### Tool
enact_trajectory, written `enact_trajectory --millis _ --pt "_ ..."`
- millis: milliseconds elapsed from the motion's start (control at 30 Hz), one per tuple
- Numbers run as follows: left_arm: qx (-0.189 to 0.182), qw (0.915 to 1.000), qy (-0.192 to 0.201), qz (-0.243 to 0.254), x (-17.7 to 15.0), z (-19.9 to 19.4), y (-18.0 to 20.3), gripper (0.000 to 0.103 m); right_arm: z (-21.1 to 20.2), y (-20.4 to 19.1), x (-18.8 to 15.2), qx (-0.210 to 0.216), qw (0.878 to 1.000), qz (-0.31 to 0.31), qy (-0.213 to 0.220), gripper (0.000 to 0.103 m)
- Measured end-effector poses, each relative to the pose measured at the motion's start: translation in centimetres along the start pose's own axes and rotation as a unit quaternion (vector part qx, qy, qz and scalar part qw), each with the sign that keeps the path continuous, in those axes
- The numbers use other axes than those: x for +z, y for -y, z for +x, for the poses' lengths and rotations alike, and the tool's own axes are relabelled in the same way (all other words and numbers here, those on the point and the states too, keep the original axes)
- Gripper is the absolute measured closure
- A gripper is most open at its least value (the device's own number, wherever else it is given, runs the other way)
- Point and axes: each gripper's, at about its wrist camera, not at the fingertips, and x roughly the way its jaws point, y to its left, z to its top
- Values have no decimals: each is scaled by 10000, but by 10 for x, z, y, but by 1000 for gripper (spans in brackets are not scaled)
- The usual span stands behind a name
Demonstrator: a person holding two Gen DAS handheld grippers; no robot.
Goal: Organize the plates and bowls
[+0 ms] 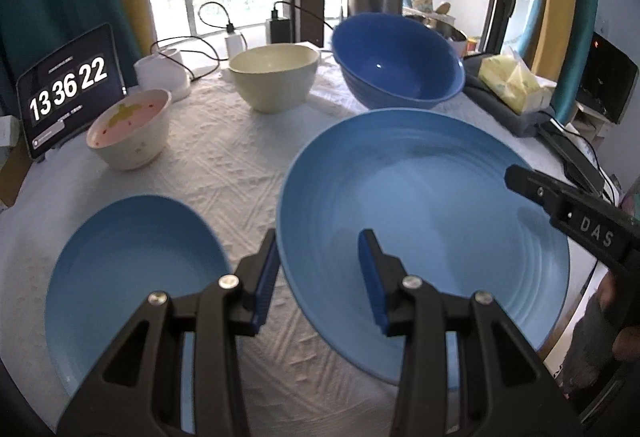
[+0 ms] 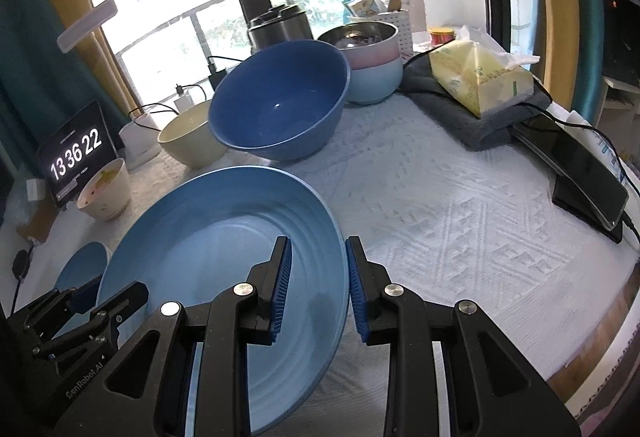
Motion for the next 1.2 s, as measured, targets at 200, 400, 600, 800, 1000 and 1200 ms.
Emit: enact_trajectory --millis 200,400,600,800,1000,1200 --pt "21 9999 67 -143 -5 -8 -18 62 -3 -19 -1 21 9999 -137 23 73" --pt "79 9994 147 -303 -9 -15 -40 62 -4 -42 -4 53 9996 -290 -6 73" --pt "121 9986 207 -476 -13 -21 -63 62 -2 -66 -7 86 9989 -451 -44 73" --pt "153 9976 258 -631 -18 -27 -88 62 -1 -89 -8 117 9982 -590 -63 73" --pt "186 9960 312 -817 -24 -32 -111 62 2 -115 -13 139 9970 -758 -120 73" --pt "209 9942 327 -1004 -31 -36 -136 62 5 -139 -18 177 9954 -925 -173 73"
